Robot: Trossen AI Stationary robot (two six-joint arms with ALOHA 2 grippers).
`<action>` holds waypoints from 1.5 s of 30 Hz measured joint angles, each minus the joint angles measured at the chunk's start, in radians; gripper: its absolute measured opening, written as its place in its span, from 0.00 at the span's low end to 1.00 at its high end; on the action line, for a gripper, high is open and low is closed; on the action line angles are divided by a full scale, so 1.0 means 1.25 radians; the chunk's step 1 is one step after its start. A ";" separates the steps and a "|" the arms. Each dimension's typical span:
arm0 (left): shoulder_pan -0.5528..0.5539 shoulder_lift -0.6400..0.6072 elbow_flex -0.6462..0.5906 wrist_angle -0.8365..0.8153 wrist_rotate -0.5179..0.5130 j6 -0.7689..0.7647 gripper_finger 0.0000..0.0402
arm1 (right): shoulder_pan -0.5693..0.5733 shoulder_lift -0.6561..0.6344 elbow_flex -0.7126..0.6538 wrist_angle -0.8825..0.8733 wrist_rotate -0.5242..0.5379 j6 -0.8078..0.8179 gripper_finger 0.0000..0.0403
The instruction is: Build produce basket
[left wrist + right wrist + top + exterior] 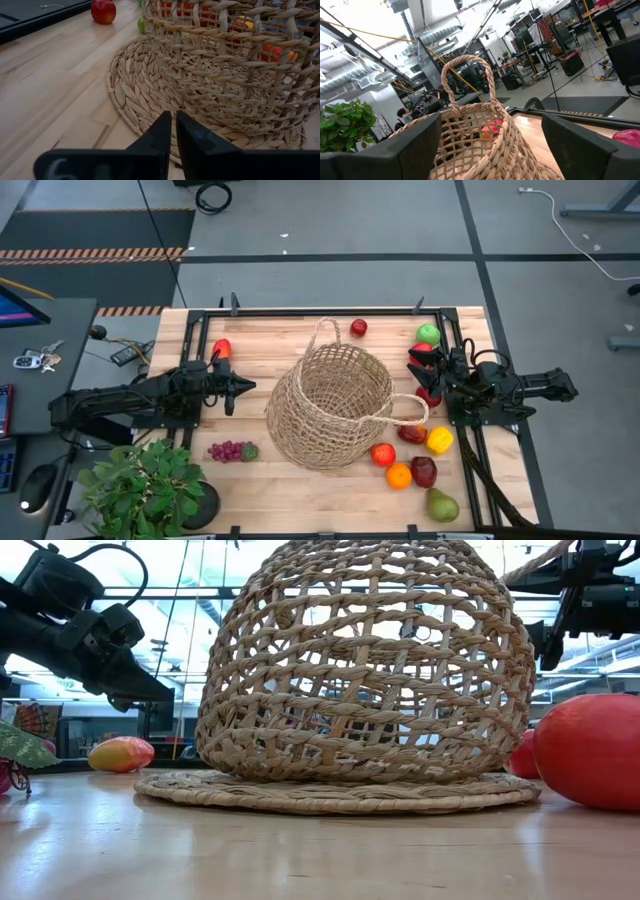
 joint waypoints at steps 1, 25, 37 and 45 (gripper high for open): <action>0.000 0.000 0.000 0.000 0.000 0.000 0.08 | 0.000 0.000 0.000 0.000 0.000 0.000 0.87; 0.000 -0.001 -0.004 0.325 -0.133 -0.300 0.08 | 0.000 0.000 0.000 0.000 0.000 0.000 0.87; 0.002 0.000 -0.002 0.361 -0.423 -0.252 0.07 | 0.000 0.000 0.000 0.000 0.000 0.000 0.87; 0.002 0.000 0.017 0.481 -0.480 -0.232 0.07 | 0.000 0.000 0.000 0.000 0.000 0.000 0.87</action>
